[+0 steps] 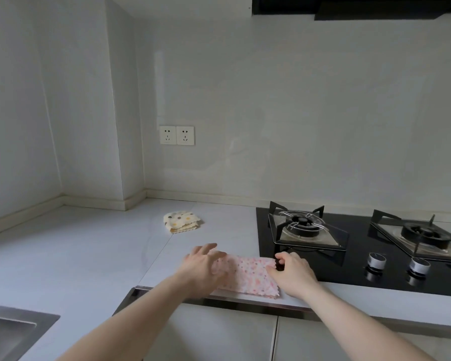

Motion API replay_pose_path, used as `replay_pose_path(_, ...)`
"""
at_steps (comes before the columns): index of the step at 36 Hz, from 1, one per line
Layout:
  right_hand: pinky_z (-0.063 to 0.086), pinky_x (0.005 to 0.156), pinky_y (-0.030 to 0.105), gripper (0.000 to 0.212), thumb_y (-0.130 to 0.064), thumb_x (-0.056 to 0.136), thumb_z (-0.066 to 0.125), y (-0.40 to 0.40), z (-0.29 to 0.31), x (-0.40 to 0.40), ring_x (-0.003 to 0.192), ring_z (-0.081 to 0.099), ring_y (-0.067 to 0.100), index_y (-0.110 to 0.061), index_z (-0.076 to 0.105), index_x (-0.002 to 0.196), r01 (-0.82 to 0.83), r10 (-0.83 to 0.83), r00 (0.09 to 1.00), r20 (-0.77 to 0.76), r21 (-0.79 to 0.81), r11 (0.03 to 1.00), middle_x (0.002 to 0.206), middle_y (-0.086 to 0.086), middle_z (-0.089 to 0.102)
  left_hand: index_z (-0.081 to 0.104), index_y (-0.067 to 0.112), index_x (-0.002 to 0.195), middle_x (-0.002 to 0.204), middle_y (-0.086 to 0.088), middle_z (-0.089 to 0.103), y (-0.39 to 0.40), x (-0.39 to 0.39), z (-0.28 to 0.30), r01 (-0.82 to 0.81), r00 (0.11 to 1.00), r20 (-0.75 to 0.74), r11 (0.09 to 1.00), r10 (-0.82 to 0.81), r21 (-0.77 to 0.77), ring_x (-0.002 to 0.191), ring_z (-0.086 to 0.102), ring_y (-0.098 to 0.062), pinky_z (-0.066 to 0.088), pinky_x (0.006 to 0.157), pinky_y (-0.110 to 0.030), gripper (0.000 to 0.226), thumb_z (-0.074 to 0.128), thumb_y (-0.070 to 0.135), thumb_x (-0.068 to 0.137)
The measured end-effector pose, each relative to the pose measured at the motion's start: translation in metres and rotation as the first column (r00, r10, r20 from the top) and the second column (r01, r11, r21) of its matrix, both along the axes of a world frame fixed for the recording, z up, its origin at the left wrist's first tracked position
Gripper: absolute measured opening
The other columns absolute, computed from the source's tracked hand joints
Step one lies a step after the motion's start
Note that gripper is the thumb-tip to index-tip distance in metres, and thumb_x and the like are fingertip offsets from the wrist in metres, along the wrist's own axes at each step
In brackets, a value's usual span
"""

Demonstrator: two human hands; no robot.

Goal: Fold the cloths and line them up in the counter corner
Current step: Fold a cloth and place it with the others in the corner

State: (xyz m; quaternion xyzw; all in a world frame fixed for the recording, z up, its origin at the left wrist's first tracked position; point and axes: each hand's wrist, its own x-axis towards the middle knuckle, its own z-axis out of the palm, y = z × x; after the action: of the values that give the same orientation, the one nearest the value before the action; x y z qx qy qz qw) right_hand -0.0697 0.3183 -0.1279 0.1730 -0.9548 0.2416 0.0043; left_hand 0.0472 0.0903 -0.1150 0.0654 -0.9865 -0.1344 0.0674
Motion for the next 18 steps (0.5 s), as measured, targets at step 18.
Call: replay_pose_path(18,0.031,0.111,0.043,0.013,-0.048,0.084,0.066,-0.009,0.008,-0.028,0.111,0.055,0.012,-0.040,0.062,0.094,0.025,-0.018,0.985,0.170,-0.034,0.999,0.103,-0.021,0.060,0.050,0.035,0.143,0.156,0.009,0.041,-0.021,-0.036,-0.008,-0.176,0.984,-0.023,0.980,0.178,0.090,0.142,0.035,-0.019,0.025,0.114,-0.040,0.069,0.025,0.065,0.087)
